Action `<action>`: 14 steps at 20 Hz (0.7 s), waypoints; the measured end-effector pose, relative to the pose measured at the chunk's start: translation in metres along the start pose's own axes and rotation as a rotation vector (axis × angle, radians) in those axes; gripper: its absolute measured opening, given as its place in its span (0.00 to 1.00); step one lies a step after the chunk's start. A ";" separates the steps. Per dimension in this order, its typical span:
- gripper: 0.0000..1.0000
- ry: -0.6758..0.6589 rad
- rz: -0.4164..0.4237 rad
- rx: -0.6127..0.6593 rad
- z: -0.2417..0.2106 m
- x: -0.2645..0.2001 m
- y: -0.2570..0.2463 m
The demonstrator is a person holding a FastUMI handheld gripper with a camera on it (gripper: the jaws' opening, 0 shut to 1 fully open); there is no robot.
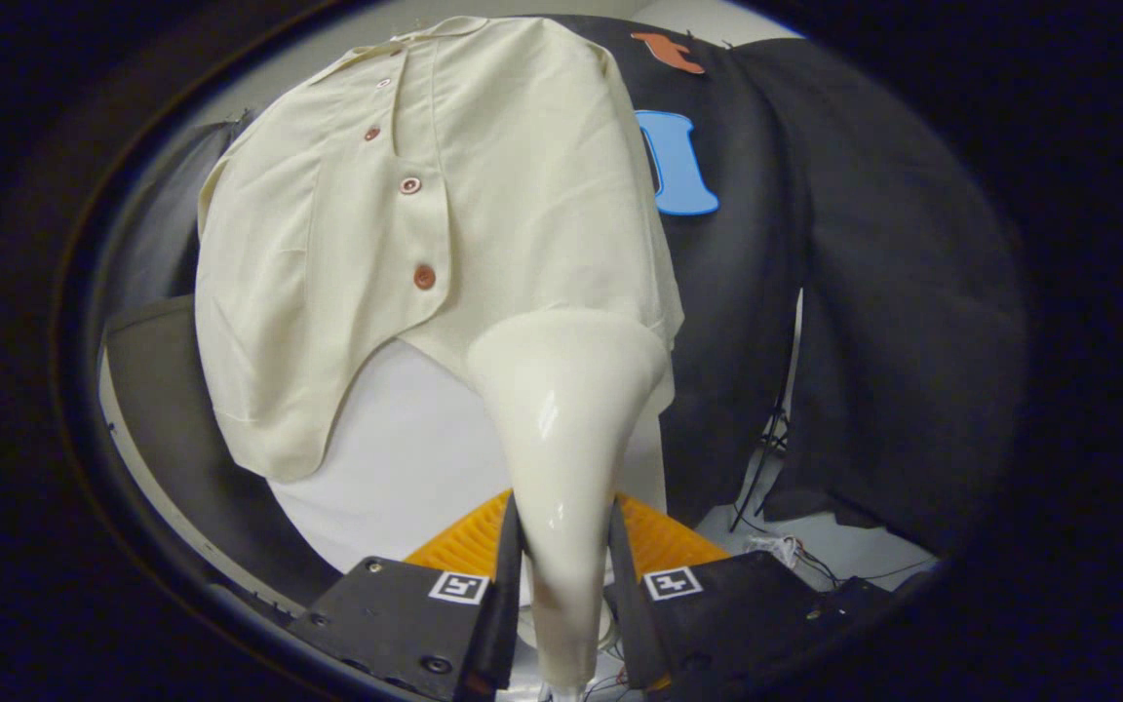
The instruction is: Iron the clothes twice with a garment steamer, once on the left side and once on the right side.
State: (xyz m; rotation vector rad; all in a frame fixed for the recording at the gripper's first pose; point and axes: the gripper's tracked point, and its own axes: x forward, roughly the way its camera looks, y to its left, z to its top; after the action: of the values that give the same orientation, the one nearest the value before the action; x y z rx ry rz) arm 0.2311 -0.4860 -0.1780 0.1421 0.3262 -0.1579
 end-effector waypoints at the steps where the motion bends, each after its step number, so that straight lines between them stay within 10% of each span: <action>1: 0.44 -0.013 0.002 0.030 -0.002 0.001 0.000; 14: 0.43 -0.239 -0.140 -0.020 0.067 -0.102 0.056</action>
State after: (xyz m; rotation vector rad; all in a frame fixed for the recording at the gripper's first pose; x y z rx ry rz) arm 0.1660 -0.4289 -0.0752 0.0794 0.0994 -0.3069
